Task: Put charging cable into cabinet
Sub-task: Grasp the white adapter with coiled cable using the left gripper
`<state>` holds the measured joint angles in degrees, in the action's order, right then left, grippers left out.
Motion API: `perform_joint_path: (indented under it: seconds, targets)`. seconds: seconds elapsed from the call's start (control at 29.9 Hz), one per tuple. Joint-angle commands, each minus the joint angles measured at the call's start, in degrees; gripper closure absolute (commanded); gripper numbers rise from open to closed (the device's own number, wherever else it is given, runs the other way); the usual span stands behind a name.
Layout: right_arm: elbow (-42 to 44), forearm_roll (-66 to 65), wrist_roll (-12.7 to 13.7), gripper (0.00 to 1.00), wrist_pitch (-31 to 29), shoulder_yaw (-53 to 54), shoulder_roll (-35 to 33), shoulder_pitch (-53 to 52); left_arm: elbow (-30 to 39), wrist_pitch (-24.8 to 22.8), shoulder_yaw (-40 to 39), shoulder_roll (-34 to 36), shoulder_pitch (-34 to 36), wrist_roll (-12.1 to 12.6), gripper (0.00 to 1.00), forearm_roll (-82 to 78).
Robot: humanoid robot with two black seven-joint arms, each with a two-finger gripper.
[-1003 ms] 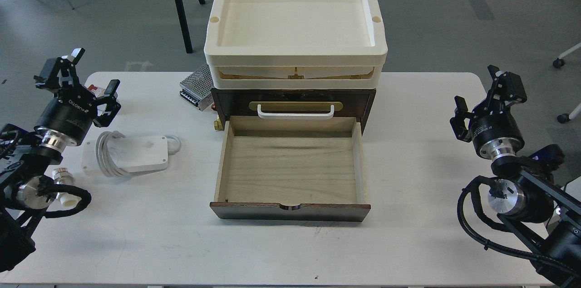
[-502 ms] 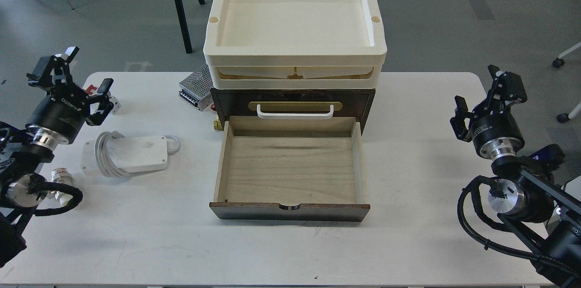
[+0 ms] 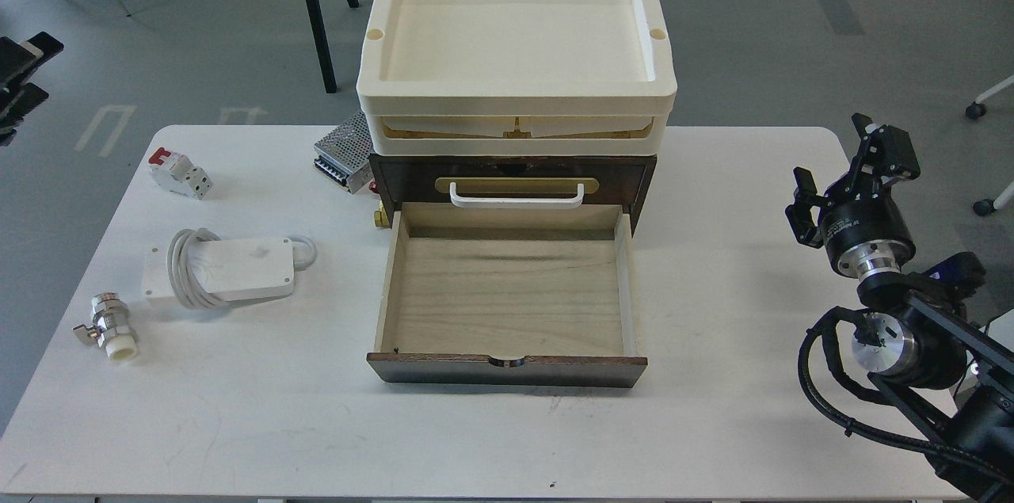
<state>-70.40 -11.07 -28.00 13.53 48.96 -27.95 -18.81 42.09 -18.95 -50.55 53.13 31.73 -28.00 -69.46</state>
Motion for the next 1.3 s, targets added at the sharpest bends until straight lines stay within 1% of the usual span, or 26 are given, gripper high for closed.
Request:
perform_joint_path:
  seconds: [0.0,0.07,0.17,0.23,0.27,0.33,0.4,0.54,0.74,0.8,0.9,1.07,1.27]
  targets:
    - [0.0,0.0,0.0,0.01,-0.1,0.0,-0.1,0.0,0.9,-0.6,1.2,1.1,0.2,0.0,0.0,-10.6]
    - [0.0,0.0,0.0,0.01,-0.2,0.0,0.0,0.0,2.8,-0.7,3.3,3.4,0.3,0.0,0.0,-14.6]
    - [0.0,0.0,0.0,0.01,-0.2,0.0,0.0,0.0,5.9,0.3,8.6,5.7,0.4,0.0,0.0,-17.6]
    - [0.0,0.0,0.0,0.01,-0.2,0.0,0.0,0.0,6.3,2.1,11.3,5.8,0.6,0.0,0.01,-19.9]
    - [0.0,0.0,0.0,0.01,-0.2,0.0,0.0,0.0,6.3,3.8,12.5,5.8,0.8,0.0,0.01,-22.0]
    - [0.0,0.0,0.0,0.01,-0.2,0.0,0.0,0.0,6.3,7.6,14.9,5.7,0.9,0.0,0.01,-26.2]
    - [0.0,0.0,0.0,0.01,-0.2,0.0,-0.1,0.0,6.3,9.7,17.0,5.4,0.8,0.0,0.01,-28.2]
    - [0.0,0.0,0.0,0.01,-0.2,0.1,0.0,0.0,5.9,10.9,20.5,4.4,0.6,0.0,0.01,-28.4]
    - [0.0,0.0,0.0,0.01,-0.2,0.1,0.0,0.0,4.4,15.8,27.3,0.1,0.1,0.0,0.01,-27.8]
    - [0.0,0.0,0.0,0.01,-0.2,0.1,0.0,0.0,2.7,16.9,28.3,-1.3,0.1,0.0,0.01,-27.6]
    - [0.0,0.0,0.0,0.01,-0.2,0.0,0.0,0.0,0.5,17.2,28.3,-3.6,0.1,0.0,0.01,-27.3]
    - [0.0,0.0,0.0,0.01,-0.2,0.0,0.0,0.0,-0.6,17.7,28.3,-6.1,-0.1,0.0,0.01,-27.3]
    - [0.0,0.0,0.0,0.01,-0.2,0.1,0.0,0.0,-5.8,19.3,28.4,-10.4,-0.2,0.0,0.02,-27.2]
